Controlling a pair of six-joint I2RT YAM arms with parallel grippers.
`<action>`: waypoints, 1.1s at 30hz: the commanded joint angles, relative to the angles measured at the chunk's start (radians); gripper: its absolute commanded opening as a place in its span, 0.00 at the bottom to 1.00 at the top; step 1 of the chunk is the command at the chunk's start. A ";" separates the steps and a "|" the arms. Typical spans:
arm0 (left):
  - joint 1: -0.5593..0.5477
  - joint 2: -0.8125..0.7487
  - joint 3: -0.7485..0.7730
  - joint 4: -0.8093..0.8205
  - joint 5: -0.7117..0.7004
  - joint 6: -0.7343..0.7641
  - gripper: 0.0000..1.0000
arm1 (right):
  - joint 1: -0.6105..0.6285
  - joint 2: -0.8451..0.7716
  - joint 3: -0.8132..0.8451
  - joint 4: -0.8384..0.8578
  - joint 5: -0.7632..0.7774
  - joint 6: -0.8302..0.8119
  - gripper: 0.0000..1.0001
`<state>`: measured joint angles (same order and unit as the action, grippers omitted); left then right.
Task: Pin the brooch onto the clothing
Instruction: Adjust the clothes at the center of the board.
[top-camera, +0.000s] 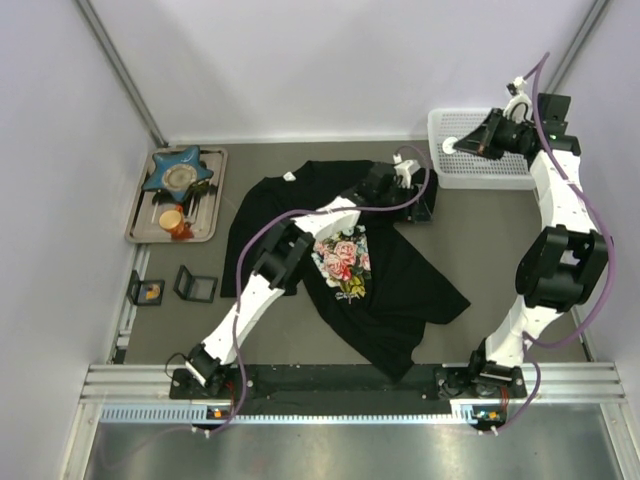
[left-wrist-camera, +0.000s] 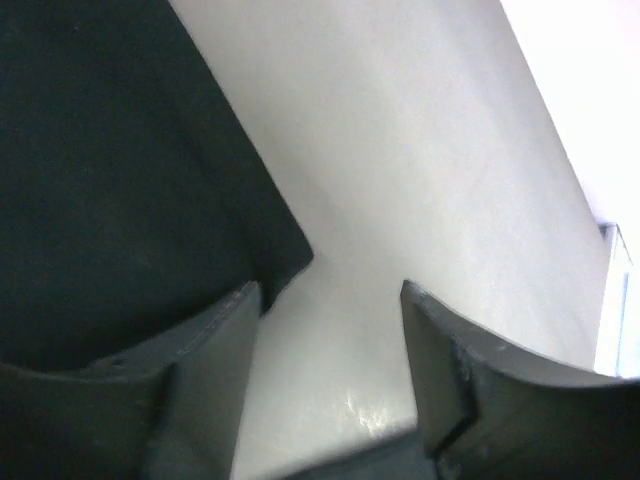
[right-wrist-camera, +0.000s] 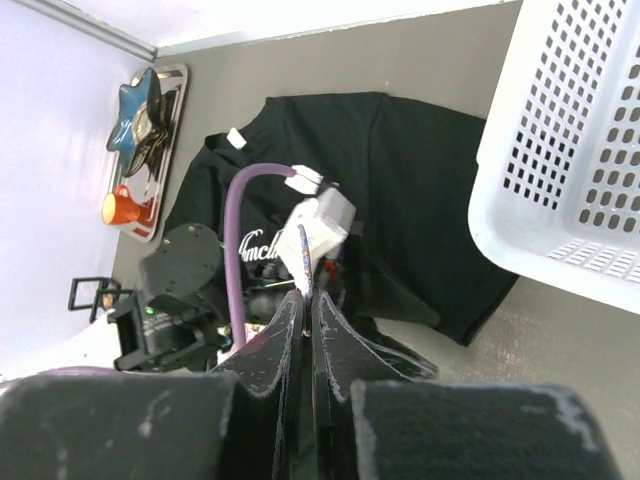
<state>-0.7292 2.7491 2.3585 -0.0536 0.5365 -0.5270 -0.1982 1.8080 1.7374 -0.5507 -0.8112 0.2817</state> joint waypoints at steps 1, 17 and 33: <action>0.102 -0.320 -0.241 0.110 0.013 -0.002 0.71 | 0.020 -0.012 0.050 0.011 -0.040 -0.004 0.00; -0.119 -0.957 -0.950 -0.545 0.021 0.955 0.72 | 0.039 -0.130 -0.068 -0.195 0.020 -0.277 0.00; -0.345 -0.850 -1.191 -0.736 -0.138 1.241 0.61 | 0.072 -0.302 -0.257 -0.281 0.081 -0.452 0.00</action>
<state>-1.0744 1.8931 1.2442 -0.5690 0.4034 0.5259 -0.1337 1.5738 1.5074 -0.8131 -0.7490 -0.1112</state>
